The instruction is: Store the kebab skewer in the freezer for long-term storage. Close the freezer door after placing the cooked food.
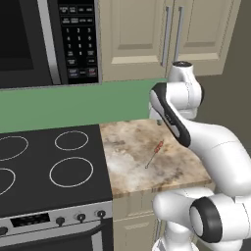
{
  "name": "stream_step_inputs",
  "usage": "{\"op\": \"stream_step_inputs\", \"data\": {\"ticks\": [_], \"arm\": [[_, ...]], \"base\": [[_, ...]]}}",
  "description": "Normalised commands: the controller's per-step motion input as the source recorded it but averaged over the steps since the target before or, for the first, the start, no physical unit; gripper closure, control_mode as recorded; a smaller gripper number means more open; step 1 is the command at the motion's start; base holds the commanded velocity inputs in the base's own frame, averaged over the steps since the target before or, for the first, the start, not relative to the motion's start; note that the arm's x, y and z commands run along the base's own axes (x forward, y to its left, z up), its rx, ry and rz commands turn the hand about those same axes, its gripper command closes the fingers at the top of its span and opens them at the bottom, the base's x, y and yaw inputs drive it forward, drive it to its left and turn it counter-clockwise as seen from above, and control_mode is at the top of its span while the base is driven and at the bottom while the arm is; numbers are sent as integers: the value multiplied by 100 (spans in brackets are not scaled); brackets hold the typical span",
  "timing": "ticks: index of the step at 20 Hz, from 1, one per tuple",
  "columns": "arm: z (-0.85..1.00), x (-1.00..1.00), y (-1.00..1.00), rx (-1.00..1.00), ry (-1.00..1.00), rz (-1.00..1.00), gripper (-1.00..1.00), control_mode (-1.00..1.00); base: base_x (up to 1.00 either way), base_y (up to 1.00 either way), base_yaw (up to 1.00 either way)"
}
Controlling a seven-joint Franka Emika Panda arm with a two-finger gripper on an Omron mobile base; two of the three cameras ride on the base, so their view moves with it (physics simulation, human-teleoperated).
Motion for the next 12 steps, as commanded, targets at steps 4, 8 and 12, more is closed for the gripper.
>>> {"op": "stream_step_inputs", "data": {"ticks": [4, 8, 12], "arm": [[-62, 0, 0, 0, 7, -37, -100, -100], [-59, 11, 0, 0, 11, -41, -100, -100], [-54, 19, 0, 0, 15, -38, -100, -100]], "base": [[0, 0, 0], [0, 0, 0], [0, 0, 0]]}}
